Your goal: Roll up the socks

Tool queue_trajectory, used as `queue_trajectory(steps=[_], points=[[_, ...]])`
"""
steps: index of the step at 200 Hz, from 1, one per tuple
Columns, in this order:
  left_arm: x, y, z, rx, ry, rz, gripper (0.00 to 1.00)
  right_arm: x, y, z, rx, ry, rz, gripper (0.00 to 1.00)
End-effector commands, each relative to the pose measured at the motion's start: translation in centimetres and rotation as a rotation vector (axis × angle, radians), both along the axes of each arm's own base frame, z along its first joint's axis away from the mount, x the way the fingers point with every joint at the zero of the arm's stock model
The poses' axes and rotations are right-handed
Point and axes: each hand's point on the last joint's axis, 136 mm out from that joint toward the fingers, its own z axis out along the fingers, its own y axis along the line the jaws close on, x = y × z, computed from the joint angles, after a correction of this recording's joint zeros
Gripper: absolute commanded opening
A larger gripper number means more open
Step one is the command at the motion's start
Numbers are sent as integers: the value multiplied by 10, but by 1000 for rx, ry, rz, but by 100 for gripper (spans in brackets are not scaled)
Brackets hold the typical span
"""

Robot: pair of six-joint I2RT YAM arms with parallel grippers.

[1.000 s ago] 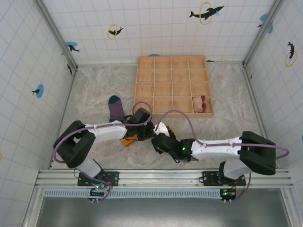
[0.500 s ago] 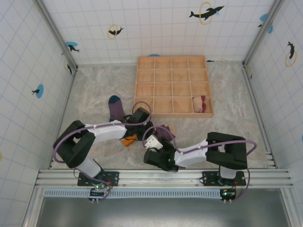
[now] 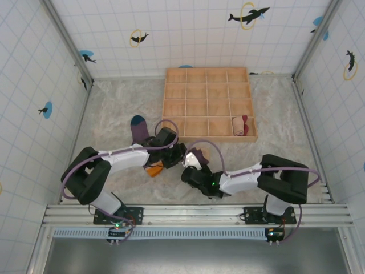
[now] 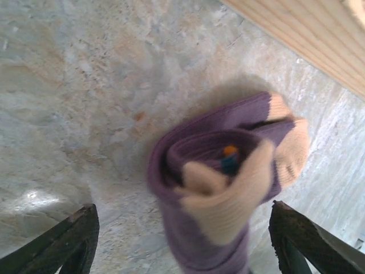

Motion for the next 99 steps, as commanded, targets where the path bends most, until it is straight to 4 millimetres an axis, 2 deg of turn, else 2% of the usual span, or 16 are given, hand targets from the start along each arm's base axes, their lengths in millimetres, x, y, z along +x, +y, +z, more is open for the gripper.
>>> queue_trajectory(steps=[1,32,52,99], points=[[-15,-17,32,-85,-39,-130,82,-22,-26,-47,28,289,1,9],[-11,-15,42,-85,-105,-145,84,-31,-39,-64,126,488,-33,7],[-10,-16,47,-121,-160,-158,84,-35,-43,-68,227,591,-67,6],[-11,-12,35,-121,-197,-171,80,-38,-52,-65,485,785,-151,2]])
